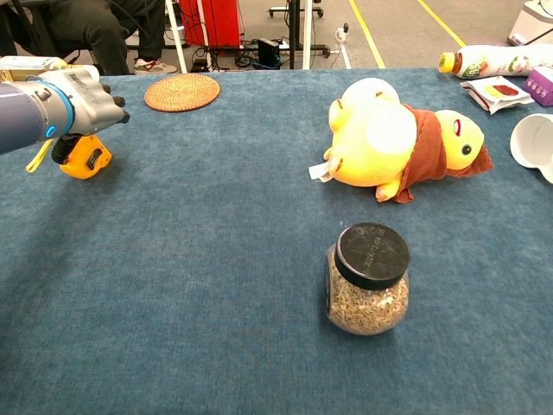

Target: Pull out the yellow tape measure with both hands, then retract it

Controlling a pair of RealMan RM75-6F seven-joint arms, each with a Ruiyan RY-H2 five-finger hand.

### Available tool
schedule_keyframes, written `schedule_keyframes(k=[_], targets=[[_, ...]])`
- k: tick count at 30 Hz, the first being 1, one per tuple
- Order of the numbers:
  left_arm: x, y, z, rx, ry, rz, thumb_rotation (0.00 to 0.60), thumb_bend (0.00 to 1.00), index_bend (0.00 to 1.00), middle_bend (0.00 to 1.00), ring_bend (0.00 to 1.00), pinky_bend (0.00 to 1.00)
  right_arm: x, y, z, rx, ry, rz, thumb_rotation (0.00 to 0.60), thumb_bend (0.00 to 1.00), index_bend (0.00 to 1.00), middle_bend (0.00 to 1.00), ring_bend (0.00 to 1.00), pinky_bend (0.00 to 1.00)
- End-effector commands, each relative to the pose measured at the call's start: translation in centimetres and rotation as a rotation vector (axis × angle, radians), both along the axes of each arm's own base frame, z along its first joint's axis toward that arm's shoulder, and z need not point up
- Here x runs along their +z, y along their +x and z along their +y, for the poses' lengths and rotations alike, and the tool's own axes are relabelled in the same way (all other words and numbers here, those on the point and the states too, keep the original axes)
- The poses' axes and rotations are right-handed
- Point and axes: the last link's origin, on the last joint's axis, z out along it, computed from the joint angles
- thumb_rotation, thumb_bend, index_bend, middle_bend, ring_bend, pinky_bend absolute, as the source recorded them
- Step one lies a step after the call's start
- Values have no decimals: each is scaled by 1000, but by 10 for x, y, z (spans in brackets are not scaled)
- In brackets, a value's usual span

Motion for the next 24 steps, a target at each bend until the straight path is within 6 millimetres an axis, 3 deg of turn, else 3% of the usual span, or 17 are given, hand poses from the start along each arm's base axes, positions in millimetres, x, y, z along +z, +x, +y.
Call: schedule_keyframes(k=[1, 9, 18, 24], targets=[[-3, 6, 3, -8, 1, -8, 600, 198, 5, 0, 0, 158, 0, 0, 1, 1, 0, -1, 600, 201, 173, 173, 184, 223], [16, 17, 5, -22, 52, -119, 600, 197, 0, 0, 0, 154, 2, -1, 1, 1, -3, -2, 600, 200, 173, 174, 184, 223], [48, 5, -8, -97, 85, -297, 600, 196, 2, 0, 0, 164, 0, 1, -1, 11, 5, -4, 600, 199, 173, 174, 184, 223], [54, -2, -21, -12, 41, -591, 600, 191, 151, 18, 2, 192, -1, 3, -1, 17, 7, -3, 600, 200, 173, 174, 184, 223]])
